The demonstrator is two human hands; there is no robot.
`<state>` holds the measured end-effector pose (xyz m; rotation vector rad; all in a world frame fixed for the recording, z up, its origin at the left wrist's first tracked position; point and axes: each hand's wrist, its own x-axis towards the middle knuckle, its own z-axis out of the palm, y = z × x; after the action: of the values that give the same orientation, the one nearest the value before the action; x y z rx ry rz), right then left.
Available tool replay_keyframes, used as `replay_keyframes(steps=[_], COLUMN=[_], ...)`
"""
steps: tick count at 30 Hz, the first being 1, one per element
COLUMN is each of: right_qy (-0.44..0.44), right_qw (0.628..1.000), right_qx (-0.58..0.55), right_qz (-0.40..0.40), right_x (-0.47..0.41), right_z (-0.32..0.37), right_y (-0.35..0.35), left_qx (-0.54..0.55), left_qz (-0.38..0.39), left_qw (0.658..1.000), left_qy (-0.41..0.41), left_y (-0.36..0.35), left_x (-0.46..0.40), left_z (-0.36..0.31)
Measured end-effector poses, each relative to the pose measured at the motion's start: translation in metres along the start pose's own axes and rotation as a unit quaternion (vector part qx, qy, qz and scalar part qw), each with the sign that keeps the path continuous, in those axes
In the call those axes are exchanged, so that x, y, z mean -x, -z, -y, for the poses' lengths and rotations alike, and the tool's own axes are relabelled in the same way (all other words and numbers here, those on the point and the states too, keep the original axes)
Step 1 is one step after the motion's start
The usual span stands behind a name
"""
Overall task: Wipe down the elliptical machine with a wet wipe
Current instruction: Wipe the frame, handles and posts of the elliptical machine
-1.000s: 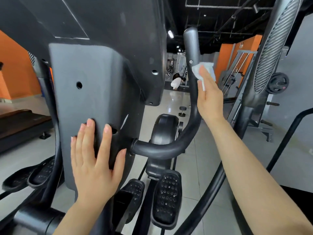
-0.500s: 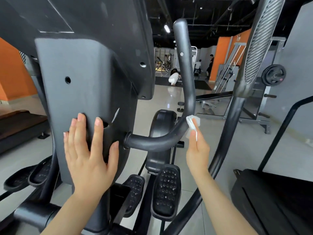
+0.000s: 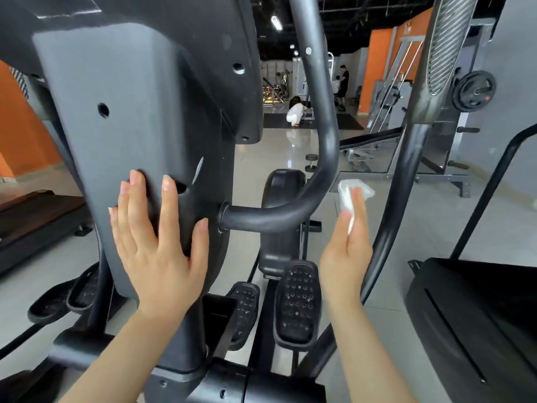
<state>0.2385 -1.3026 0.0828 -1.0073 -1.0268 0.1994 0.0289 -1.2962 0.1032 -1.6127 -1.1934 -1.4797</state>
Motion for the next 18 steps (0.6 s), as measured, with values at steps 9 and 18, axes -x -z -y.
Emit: replay_keyframes(steps=[9, 18], right_qy=[0.061, 0.318], right_qw=[0.995, 0.930], right_qx=[-0.046, 0.178], right_qz=[-0.056, 0.047], right_x=[0.046, 0.056], right_z=[0.006, -0.019], right_y=[-0.074, -0.079], left_qx=[0.008, 0.044], left_qz=[0.001, 0.001], left_qw=[1.000, 0.999], left_qy=[-0.005, 0.002], left_y=[0.000, 0.002], left_x=[0.000, 0.001], left_z=[0.001, 0.002])
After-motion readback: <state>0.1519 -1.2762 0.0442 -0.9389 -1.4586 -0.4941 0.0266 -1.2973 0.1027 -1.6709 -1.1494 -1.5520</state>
